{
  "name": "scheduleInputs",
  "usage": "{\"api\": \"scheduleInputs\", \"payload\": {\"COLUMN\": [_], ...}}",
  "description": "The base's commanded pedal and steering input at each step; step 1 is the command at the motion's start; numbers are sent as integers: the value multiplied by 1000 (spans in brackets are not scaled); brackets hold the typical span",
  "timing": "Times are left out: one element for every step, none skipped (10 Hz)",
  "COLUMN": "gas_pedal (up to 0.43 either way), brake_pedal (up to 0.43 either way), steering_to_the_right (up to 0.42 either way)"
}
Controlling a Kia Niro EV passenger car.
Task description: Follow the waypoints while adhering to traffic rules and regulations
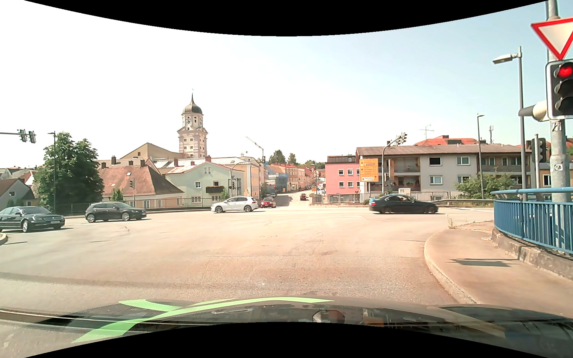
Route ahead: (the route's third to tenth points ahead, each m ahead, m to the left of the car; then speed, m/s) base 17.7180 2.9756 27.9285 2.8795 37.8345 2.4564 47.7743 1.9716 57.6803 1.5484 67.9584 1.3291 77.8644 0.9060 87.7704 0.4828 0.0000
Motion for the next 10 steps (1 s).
{"api": "scheduleInputs", "payload": {"gas_pedal": [0, 0, 0, 0, 0, 0, 0, 0, 0, 0], "brake_pedal": [256, 256, 262, 256, 262, 256, 256, 256, 262, 256], "steering_to_the_right": [-7, -7, -7, -7, -7, -7, -7, -6, -7, -7]}}
